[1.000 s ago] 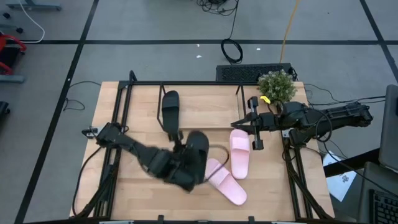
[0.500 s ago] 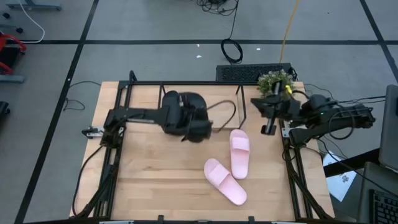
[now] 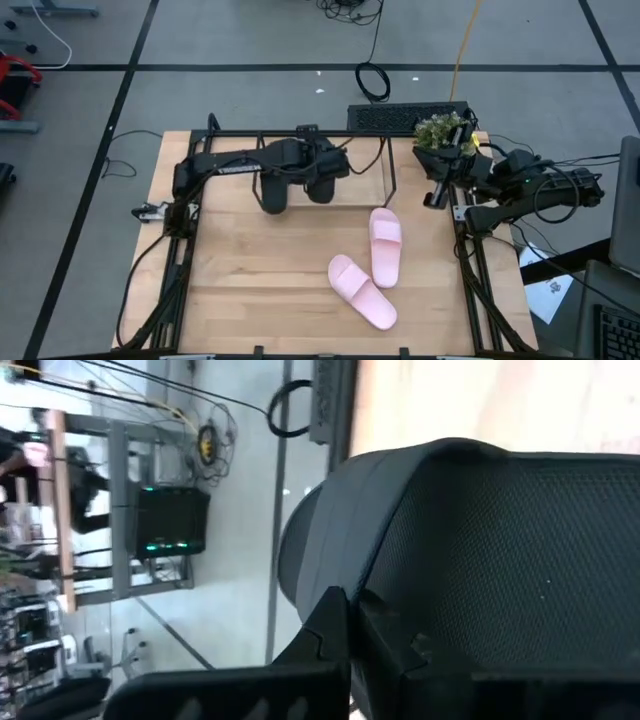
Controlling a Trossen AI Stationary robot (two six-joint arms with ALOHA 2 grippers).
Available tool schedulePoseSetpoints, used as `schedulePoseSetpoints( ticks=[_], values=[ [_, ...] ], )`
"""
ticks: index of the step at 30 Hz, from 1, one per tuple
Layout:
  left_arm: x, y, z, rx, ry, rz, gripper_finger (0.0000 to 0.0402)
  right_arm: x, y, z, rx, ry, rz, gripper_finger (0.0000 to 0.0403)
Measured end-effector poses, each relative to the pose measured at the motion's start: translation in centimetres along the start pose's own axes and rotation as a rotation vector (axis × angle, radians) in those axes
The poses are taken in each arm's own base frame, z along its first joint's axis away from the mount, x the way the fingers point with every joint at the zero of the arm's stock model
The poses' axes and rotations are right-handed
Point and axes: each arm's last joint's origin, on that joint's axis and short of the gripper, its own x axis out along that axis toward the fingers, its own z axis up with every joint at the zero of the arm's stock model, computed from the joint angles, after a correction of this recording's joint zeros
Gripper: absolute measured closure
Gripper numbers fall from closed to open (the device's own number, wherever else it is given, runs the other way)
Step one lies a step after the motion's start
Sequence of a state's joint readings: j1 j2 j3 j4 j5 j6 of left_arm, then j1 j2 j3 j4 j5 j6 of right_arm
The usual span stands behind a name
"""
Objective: Pick and place slides into the shelf
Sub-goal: Put the black slipper on the shelf
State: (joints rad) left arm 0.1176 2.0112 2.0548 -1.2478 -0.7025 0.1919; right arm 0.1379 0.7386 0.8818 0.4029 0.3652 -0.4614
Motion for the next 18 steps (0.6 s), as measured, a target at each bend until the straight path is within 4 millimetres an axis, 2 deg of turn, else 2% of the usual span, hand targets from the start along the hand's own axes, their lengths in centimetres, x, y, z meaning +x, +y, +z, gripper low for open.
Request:
schedulePoseSetpoints(
  ticks=[4,7,11,15,18],
  values=[
    [1.5,0.4,-0.5,-0.023,-0.041,-0.034,0.0401,0.0,0.0,0.0,-0.013,0.005,-0.006,0.0394],
    [2.3,0.4,-1.8,-0.024,-0.058,-0.03,0.0401,0.0,-0.1,-0.1,-0.031,0.023,-0.035,0.0394],
    [2.3,0.7,-4.2,-0.08,-0.151,-0.045,0.0401,0.0,-0.2,-0.3,-0.041,0.055,-0.077,0.0394],
    [1.9,0.7,-5.8,-0.079,-0.272,-0.004,0.0401,0.2,-0.1,-0.4,-0.058,0.07,-0.09,0.0394],
    [2.7,0.1,-6.7,-0.076,-0.267,-0.003,0.0401,0.4,0.1,-0.7,-0.063,0.081,-0.09,0.0394]
  ],
)
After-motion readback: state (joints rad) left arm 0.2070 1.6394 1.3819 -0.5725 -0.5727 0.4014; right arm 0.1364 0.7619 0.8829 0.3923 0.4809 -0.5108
